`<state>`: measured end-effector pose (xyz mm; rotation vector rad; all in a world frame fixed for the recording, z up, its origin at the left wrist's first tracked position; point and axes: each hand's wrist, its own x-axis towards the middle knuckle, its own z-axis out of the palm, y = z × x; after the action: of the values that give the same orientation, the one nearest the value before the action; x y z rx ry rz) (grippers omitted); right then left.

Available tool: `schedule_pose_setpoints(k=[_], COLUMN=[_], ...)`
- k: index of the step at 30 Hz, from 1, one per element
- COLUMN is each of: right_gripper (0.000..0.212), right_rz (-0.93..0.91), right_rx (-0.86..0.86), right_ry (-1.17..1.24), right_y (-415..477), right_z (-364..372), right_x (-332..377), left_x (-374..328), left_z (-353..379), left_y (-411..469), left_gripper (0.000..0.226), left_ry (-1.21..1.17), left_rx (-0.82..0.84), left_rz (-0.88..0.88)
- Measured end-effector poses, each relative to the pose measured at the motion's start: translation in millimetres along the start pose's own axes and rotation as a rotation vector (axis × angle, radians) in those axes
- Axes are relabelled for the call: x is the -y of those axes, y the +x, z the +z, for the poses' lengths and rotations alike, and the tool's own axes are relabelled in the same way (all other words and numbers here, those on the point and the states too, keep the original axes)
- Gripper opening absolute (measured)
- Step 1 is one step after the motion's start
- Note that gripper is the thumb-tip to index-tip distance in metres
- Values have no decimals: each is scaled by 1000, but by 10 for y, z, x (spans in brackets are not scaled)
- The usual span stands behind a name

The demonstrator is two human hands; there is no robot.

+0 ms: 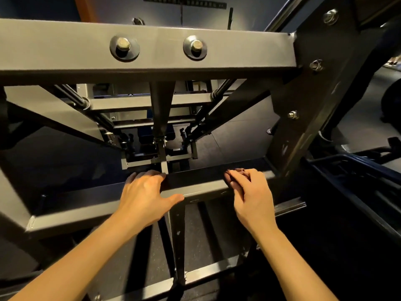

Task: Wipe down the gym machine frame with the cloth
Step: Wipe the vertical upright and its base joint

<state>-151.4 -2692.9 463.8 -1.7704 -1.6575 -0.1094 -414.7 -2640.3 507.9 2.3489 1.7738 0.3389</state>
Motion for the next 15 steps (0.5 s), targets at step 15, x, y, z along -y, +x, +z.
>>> schedule_pose_setpoints(k=[15], right_gripper=[44], right_rz=[-78], right_rx=[-249], right_ry=[428], right_y=[143], right_z=[-855], right_x=[-1212], left_x=[-1749], left_z=[364], left_y=[195], left_gripper=[54], left_ry=[-166], left_rx=[-163], left_rz=[48])
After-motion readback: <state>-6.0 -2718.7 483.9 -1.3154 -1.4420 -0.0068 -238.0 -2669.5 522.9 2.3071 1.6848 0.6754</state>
